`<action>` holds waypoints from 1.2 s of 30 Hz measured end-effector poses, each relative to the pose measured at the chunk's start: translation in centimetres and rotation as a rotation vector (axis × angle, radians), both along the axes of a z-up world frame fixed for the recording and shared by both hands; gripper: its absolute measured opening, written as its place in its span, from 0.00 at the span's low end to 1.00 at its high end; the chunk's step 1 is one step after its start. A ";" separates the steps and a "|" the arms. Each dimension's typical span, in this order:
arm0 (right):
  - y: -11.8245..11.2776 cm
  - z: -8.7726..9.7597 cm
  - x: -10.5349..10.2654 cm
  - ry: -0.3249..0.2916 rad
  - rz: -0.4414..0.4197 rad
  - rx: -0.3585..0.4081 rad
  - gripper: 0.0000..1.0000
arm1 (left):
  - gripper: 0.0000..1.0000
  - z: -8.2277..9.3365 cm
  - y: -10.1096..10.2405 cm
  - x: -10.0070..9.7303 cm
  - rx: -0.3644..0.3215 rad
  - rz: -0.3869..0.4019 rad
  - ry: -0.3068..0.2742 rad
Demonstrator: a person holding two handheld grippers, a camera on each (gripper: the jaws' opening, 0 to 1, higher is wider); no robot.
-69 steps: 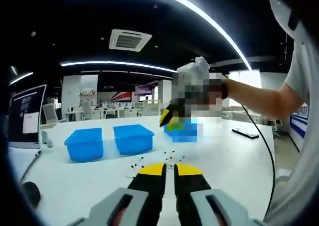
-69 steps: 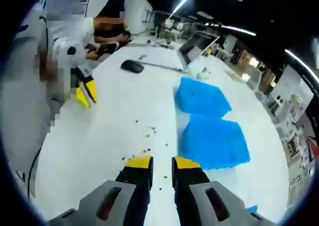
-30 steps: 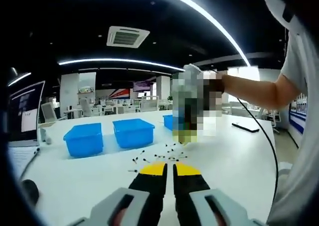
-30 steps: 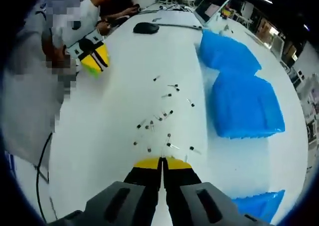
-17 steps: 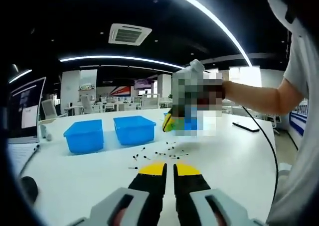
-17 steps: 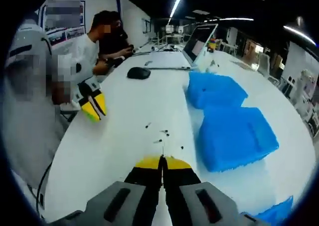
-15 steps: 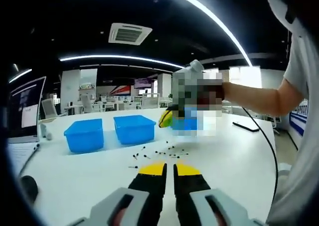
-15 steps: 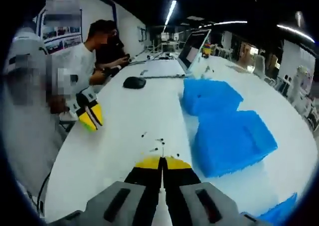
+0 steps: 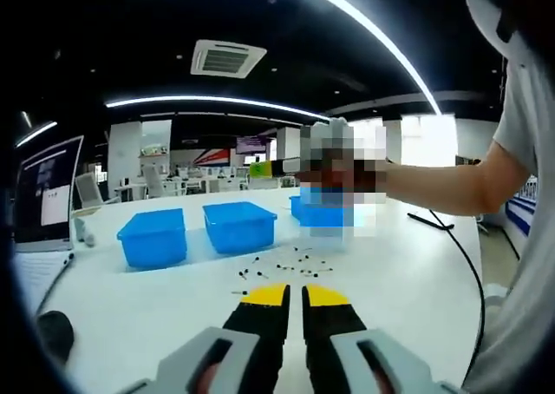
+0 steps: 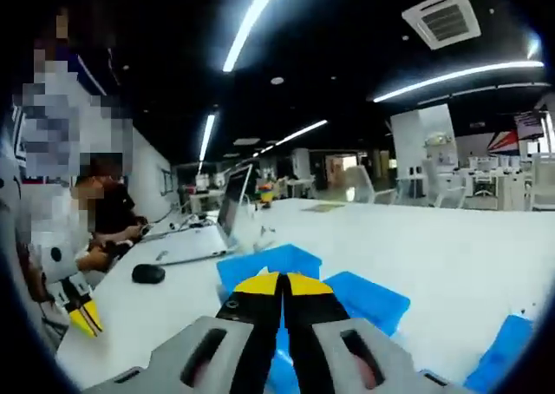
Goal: Pick up the resistors one by one and place each resistor into its matching bin, sorting the parts by color and model until every resistor is separated into the correct bin for its type
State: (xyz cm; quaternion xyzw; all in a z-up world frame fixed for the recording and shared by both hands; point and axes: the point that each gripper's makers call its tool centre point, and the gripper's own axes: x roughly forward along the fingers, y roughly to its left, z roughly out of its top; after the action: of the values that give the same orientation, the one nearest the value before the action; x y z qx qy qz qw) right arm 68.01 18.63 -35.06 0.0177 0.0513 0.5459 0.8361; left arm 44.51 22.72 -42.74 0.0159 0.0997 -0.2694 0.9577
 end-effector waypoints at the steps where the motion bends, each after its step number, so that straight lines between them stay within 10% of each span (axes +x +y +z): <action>1: -0.2 -0.3 0.4 0.014 -0.024 -0.001 0.11 | 0.09 0.0 0.0 0.0 -0.001 0.000 0.000; 5: -1.1 -1.4 2.1 -0.001 -0.088 -0.028 0.39 | 0.09 0.0 -0.1 0.1 -0.001 -0.004 0.000; 25: -2.0 -0.9 -2.0 -0.114 0.034 -0.195 0.18 | 0.09 0.1 -1.2 -0.3 0.011 -0.031 -0.003; 36: -2.0 -3.6 -7.3 -0.192 0.243 -0.458 0.18 | 0.09 -0.4 -1.5 -0.7 0.013 -0.039 0.016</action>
State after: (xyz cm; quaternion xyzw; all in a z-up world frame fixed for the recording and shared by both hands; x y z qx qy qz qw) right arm 60.69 16.66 -38.65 -0.2299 0.0955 0.6157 0.7476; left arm 43.76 21.26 -43.11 0.0218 0.1090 -0.2875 0.9513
